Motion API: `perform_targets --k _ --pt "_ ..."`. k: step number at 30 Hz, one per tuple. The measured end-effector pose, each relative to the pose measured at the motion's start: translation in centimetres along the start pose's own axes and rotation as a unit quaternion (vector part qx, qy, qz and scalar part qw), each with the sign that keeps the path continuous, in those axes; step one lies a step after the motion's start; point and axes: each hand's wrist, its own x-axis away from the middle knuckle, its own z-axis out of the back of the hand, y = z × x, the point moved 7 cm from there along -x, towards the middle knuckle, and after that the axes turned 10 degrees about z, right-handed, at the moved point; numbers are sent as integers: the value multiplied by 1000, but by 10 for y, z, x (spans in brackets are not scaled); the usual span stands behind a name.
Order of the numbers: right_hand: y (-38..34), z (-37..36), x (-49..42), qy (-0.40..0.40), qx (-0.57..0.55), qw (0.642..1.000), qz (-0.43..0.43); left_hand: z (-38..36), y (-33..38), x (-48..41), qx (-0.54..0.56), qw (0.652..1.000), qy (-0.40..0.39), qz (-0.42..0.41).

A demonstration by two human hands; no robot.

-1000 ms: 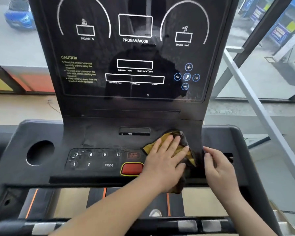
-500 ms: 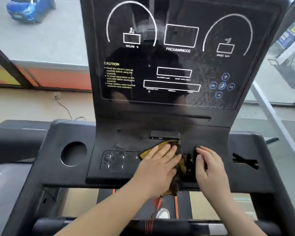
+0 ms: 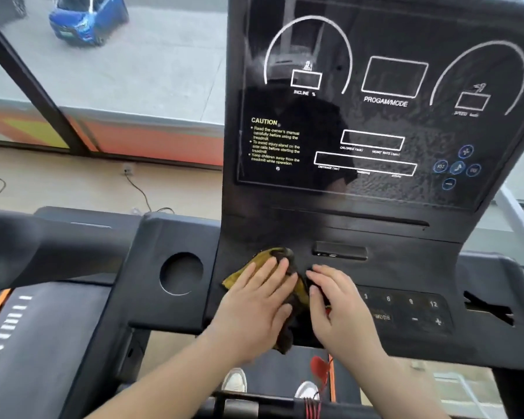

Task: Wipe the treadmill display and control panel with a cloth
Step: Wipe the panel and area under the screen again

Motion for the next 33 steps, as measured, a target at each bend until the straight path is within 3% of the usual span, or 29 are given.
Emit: perform_targets --k 4,6,8,11,13,16,21,26,29,33 --pt "-23 -19 -6 -3 -31 999 32 25 -30 -6 83 997 -6 4" --pt "-34 -28 -7 -3 -19 999 39 40 -38 -4 257 966 -14 24" --pt "-47 -38 -8 -24 35 998 35 54 -73 4 337 934 61 103" --pt "-73 -70 -10 -126 106 983 86 59 -129 19 287 923 144 214" --pt "-87 -96 -12 -184 121 967 130 54 -142 25 284 923 145 216" --pt "-90 -111 -35 -210 117 961 134 45 -143 31 290 925 151 195" --pt "-64 -103 -85 -195 187 955 124 35 -148 28 291 919 161 209" --pt "-81 -114 -52 -231 147 958 89 27 -141 18 241 938 165 185" --pt "-75 -109 -41 -252 148 950 109 20 -140 23 180 946 216 159" --pt "-49 -100 -68 -177 206 961 56 14 -138 27 121 952 251 129"
